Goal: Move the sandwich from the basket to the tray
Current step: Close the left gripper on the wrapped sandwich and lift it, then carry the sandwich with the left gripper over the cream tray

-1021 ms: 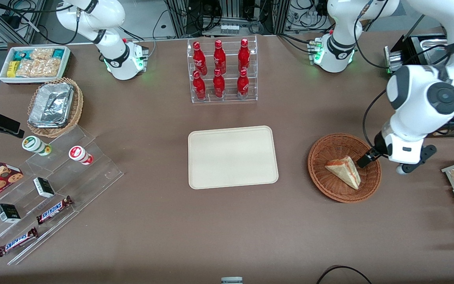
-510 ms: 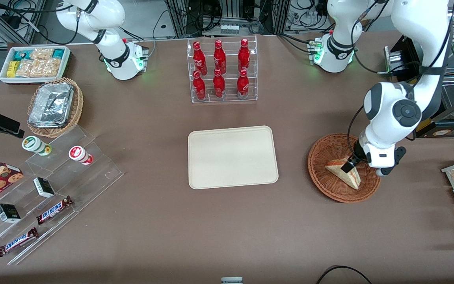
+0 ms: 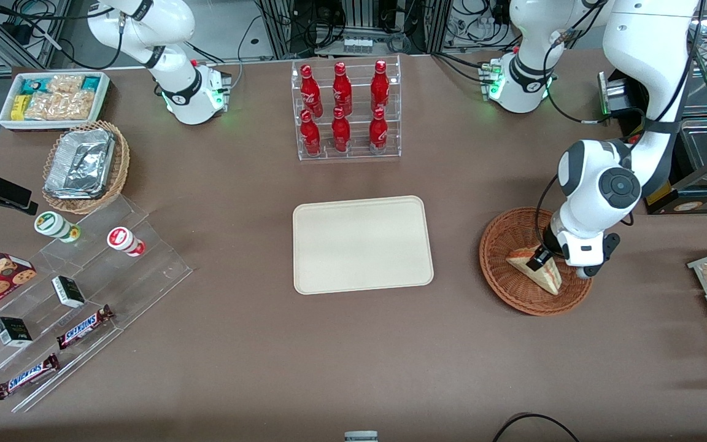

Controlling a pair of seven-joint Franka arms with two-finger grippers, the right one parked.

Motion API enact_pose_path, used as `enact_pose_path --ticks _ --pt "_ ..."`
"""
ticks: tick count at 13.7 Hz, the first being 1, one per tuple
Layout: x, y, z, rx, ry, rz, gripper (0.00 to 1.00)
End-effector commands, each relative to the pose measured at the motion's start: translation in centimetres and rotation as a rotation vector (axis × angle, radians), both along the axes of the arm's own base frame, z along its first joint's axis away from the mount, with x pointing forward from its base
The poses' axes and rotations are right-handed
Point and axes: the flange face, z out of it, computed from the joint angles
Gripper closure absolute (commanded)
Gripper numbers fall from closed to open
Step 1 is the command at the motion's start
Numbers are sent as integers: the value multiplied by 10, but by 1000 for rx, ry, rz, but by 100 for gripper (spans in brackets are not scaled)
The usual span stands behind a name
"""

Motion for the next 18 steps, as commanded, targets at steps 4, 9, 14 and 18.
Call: enact_pose_path --ticks 4,9,14,18 --pt "24 -25 72 44 -9 -59 100" --pt "41 -146 174 24 -33 -222 100" --pt "4 -296 175 -10 -46 -448 100" --pt "-25 -391 103 -27 -23 -603 100"
